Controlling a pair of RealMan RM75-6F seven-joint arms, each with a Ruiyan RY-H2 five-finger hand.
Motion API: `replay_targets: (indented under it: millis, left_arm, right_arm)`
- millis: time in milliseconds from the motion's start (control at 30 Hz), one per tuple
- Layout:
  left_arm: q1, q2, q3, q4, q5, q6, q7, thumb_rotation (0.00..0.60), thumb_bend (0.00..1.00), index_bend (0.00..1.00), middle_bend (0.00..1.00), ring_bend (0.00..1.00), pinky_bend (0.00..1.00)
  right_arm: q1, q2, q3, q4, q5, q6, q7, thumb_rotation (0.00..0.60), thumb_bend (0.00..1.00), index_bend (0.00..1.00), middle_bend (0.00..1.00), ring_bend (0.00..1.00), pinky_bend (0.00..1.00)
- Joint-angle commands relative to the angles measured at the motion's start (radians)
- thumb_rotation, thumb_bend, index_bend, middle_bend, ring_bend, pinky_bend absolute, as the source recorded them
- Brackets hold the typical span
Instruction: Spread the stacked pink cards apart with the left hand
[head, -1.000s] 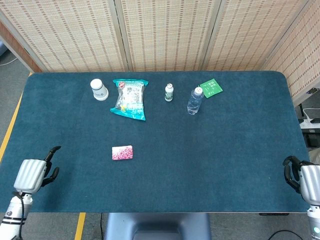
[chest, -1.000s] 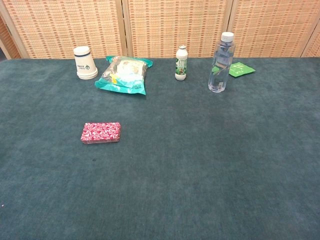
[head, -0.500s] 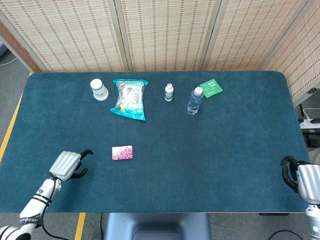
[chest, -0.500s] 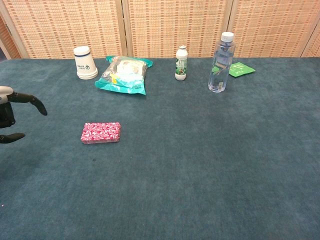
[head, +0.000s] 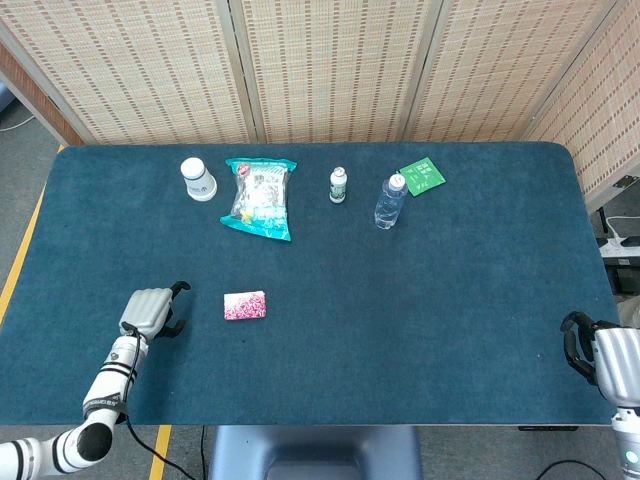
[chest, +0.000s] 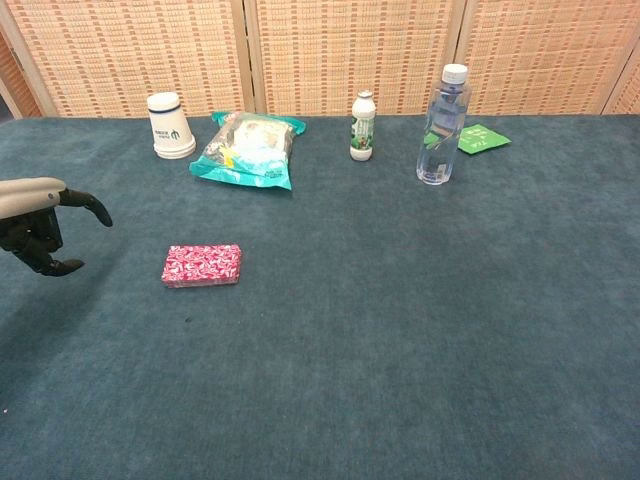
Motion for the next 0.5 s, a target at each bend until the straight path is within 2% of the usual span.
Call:
replay_targets:
  millis: [33,200,500]
  left_arm:
    - [-0.089,-0.103,-0.061,-0.047,-0.27,0.167,0.165,0.6,0.39,0.22,1.0,1.0,1.0]
    - [-0.116,-0.163,-0.095,-0.079,-0.359,0.273,0.186,0.6,0.41,0.2,1.0,1.0,1.0]
    - [-0.141,-0.223,-0.112,-0.11,-0.371,0.31,0.17,0.6,0.41,0.15,1.0,1.0,1.0]
  right_arm:
    - [0.001,0.001,-0.001,0.0,0.001,-0.004,0.0,0.6,0.54,1.0,0.87,0.77,0.95]
    - [0.005,0.004,-0.005,-0.002,0.001,-0.016,-0.004,0.6,0.54,0.99,0.87,0.77,0.95]
    - [0.006,0.01,-0.006,-0.006,0.001,-0.019,0.006,0.6,0.54,1.0,0.87,0.77,0.95]
